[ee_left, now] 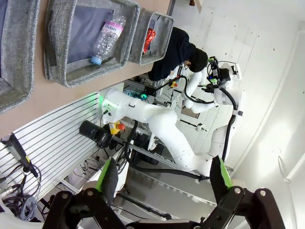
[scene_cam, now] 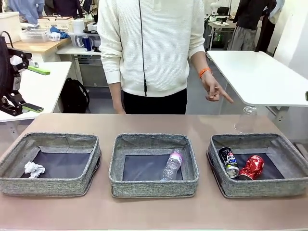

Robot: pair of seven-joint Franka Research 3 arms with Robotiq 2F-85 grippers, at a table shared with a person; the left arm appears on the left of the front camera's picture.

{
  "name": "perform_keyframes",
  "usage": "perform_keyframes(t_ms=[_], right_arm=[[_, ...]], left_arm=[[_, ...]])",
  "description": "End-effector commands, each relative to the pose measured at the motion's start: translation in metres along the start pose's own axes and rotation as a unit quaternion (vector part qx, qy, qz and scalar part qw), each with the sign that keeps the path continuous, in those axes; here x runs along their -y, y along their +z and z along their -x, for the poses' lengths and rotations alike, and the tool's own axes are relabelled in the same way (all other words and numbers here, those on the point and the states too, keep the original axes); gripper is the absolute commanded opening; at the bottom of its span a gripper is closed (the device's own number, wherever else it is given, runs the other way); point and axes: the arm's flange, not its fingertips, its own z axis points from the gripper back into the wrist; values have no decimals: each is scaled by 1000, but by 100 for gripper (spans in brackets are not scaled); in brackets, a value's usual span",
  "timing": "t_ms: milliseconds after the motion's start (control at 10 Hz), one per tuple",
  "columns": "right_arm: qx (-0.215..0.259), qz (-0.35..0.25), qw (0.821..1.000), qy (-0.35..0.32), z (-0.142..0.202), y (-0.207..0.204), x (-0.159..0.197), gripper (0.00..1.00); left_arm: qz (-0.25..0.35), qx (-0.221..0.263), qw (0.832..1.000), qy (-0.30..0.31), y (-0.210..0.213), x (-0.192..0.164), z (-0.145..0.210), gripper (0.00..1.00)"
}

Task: Sort the waste into the appropriate baskets.
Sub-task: Pick up the waste item pointed out by the person.

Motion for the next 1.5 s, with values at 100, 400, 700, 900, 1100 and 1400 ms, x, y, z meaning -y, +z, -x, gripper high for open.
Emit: perform_keyframes(t_ms=[100, 400, 700, 900, 1100, 1400], right_arm=[[58, -23, 993, 97, -17, 20, 95, 100], [51, -37, 984, 167, -5, 20, 199, 100], [53, -22, 986, 156, 10, 5, 206, 100], [70, -22, 989, 128, 20, 8, 237, 100], [54, -90, 971, 216, -2, -9, 257, 100], [1, -96, 936, 337, -4, -27, 304, 100]], left_arm=[[5, -4, 1000, -12, 2, 0, 2, 100], [5, -4, 1000, -12, 2, 0, 2, 100], [5, -4, 1000, -12, 2, 0, 2, 100], [5, -4, 1000, -12, 2, 0, 2, 100], [5, -4, 1000, -12, 2, 0, 2, 100], [5, -4, 1000, -12, 2, 0, 2, 100]])
